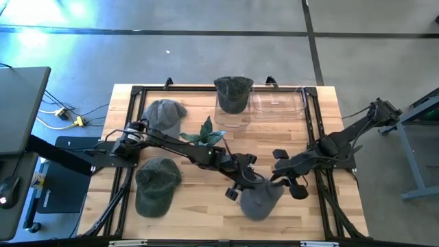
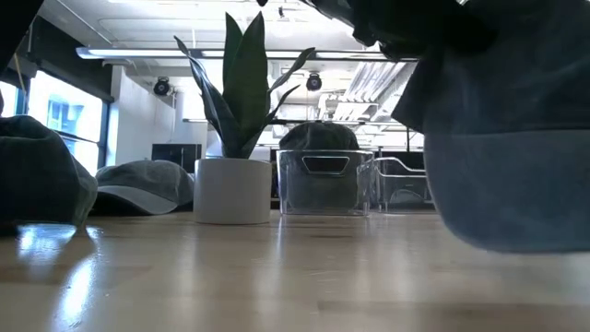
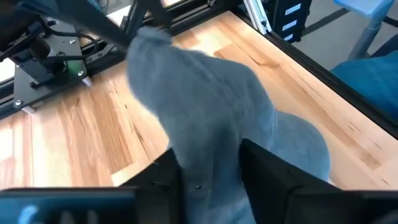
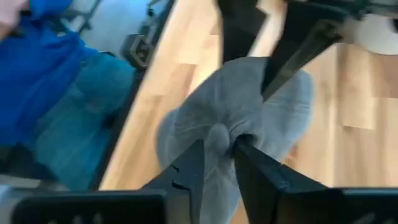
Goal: Pick & Place hat
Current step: Put the bottom gray cap into the right transparent bin
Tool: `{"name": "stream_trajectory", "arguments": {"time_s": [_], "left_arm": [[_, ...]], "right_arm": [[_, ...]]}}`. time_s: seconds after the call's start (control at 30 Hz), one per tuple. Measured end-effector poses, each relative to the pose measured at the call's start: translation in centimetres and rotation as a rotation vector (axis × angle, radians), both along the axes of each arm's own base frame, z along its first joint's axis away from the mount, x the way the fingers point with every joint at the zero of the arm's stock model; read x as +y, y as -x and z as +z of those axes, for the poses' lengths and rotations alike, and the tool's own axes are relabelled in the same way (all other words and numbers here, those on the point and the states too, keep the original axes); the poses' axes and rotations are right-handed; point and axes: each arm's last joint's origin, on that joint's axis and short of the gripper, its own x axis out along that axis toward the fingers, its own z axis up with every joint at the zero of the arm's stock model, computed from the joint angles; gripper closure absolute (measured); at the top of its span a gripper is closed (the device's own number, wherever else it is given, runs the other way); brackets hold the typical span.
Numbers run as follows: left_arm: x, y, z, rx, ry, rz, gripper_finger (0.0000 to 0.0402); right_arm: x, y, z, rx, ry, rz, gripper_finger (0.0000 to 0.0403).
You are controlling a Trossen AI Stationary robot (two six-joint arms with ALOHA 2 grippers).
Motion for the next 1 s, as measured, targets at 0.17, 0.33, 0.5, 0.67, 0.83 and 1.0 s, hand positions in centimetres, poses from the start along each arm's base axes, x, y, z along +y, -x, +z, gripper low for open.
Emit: {"name": "stream_trajectory", "arguments": {"time_s": [0.17, 0.33, 0.5, 0.67, 0.83, 1.0], "left_arm": [[0.5, 0.3, -0.3, 0.053, -0.007, 0.000, 0.0325], [0.5, 0.7, 0.3, 0.059, -0.033, -0.033, 0.0367], [0.4, 0.8, 0.1, 0.075, -0.038, -0.037, 0.0397], [0.4, 0.8, 0.0, 0.077, -0.039, -0.037, 0.0393], [0.4, 0.8, 0.1, 0.068, -0.050, -0.045, 0.0392], [0.4, 0.7, 0.1, 0.053, -0.063, -0.054, 0.0392]], "right_arm": [[-0.1, 0.4, 0.4, 0.017, -0.058, -0.007, 0.0240], [-0.5, 1.1, -1.4, 0.093, 0.038, -0.107, 0.0172], [-0.9, 1.9, -6.1, 0.141, 0.070, -0.120, 0.0137], [-1.9, 3.1, -10.5, 0.105, 0.053, -0.155, 0.0132], [-2.1, 3.3, -12.6, -0.165, -0.119, -0.052, 0.0132], [-2.7, 4.2, -13.1, -0.381, -0.255, 0.060, 0.0136]]}}
